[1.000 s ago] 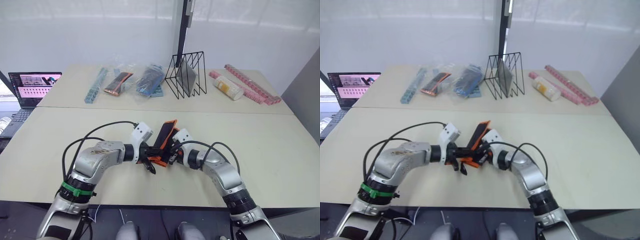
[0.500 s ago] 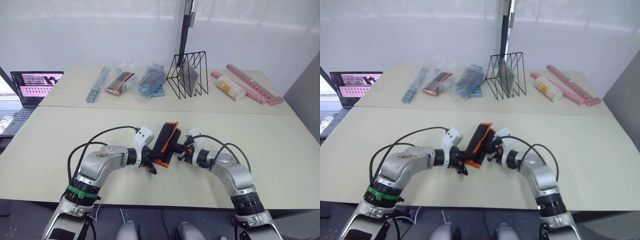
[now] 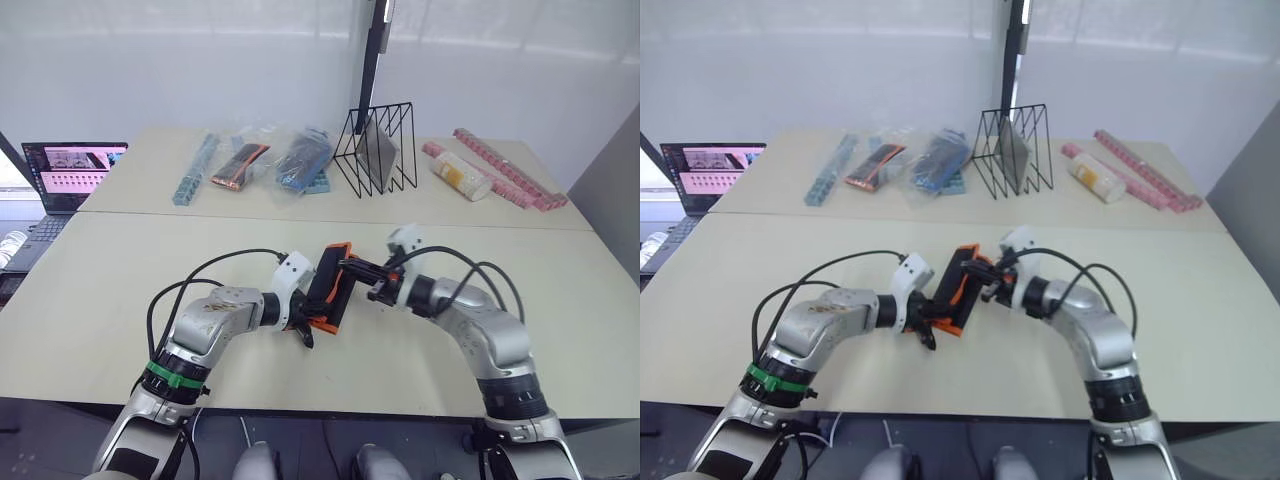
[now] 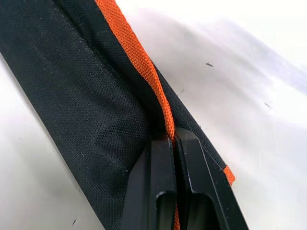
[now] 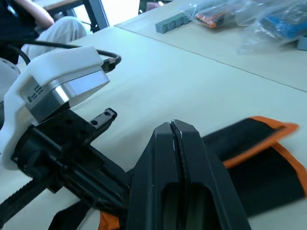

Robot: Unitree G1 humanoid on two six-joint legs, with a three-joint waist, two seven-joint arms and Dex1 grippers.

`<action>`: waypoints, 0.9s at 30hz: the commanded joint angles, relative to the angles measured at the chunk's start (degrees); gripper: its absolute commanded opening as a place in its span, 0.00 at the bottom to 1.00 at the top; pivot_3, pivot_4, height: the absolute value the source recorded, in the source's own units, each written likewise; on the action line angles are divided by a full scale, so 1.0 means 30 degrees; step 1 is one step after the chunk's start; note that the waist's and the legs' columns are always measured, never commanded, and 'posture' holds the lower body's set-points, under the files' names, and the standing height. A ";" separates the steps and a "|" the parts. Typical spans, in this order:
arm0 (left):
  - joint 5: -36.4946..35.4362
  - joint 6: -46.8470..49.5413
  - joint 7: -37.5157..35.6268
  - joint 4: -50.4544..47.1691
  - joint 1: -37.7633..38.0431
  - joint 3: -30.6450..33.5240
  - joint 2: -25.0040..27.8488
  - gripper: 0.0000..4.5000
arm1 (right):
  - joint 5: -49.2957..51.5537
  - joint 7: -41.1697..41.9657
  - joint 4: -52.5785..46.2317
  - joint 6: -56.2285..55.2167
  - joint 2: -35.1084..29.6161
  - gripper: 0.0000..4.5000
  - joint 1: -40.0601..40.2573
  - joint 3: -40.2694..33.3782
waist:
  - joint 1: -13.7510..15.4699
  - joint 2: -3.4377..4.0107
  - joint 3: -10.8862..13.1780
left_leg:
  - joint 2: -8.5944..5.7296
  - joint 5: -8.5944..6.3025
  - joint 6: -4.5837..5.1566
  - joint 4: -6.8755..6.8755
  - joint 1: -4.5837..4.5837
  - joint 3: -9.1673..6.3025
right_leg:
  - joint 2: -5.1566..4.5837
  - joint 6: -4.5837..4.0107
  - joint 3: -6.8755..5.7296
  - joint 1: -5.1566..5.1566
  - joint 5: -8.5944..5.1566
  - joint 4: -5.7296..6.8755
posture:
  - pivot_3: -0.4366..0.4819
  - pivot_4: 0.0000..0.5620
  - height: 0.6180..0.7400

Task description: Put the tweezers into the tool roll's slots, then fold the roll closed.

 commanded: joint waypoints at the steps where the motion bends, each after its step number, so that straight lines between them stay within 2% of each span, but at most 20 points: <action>1: 0.0851 0.0209 -0.0127 0.0451 0.0090 -0.1041 0.0185 0.01 | -0.1696 -0.0891 0.1534 -0.1087 0.0038 0.00 -0.1135 0.0732 | 0.0038 0.0000 0.0000 | -0.0009 0.0000 0.0000 0.0010 -0.0006 -0.0013 | -0.0001 0.0000 0.0001 0.0003 0.0000 0.0000 | 0.48 0.27 0.57; 9: 0.1280 0.0495 -0.0418 0.0311 -0.0045 -0.1577 0.0513 0.01 | -0.3608 -0.1147 0.3196 -0.0943 -0.0699 0.00 -0.1300 0.1647 | 0.0090 0.0001 -0.0001 | -0.0108 0.0002 0.0004 -0.0008 -0.0061 -0.0178 | -0.0011 0.0005 -0.0001 0.0002 0.0003 0.0046 | 0.48 0.27 0.57; 16: 0.1744 -0.0555 -0.1307 0.0150 -0.0086 -0.2027 0.1214 0.01 | -0.3401 -0.0507 0.3263 -0.0892 -0.1153 0.00 -0.0589 0.1427 | -0.0092 0.0007 -0.0005 | -0.0140 0.0004 0.0006 -0.0020 -0.0053 -0.0240 | -0.0008 0.0010 -0.0002 0.0036 0.0000 0.0045 | 0.48 0.27 0.57; 19: 0.1315 -0.0733 -0.1558 -0.0124 -0.0045 -0.1376 0.1123 0.01 | -0.3530 -0.0488 0.3908 -0.1205 -0.0987 0.00 -0.0586 0.1406 | -0.0166 0.0007 -0.0005 | -0.0148 0.0008 0.0013 -0.0018 -0.0054 -0.0264 | -0.0005 0.0011 -0.0005 0.0042 0.0000 0.0047 | 0.48 0.27 0.57; 20: 0.0977 -0.0653 -0.1812 -0.0377 -0.0054 -0.1073 0.1168 0.14 | -0.3575 -0.0477 0.4069 -0.1293 -0.0976 0.00 -0.0561 0.1423 | -0.0180 0.0007 -0.0005 | -0.0150 0.0009 0.0014 -0.0017 -0.0056 -0.0266 | -0.0006 0.0011 -0.0006 0.0044 0.0000 0.0045 | 0.48 0.27 0.57; 27: -0.0959 -0.0182 -0.3652 -0.1604 -0.0340 0.0958 0.2300 0.65 | -0.3731 -0.0435 0.4533 -0.1496 -0.0828 0.00 -0.0279 0.1673 | -0.0256 0.0011 -0.0001 | -0.0154 0.0010 0.0015 -0.0017 -0.0066 -0.0272 | -0.0007 0.0013 -0.0007 0.0034 -0.0002 0.0048 | 0.48 0.27 0.57</action>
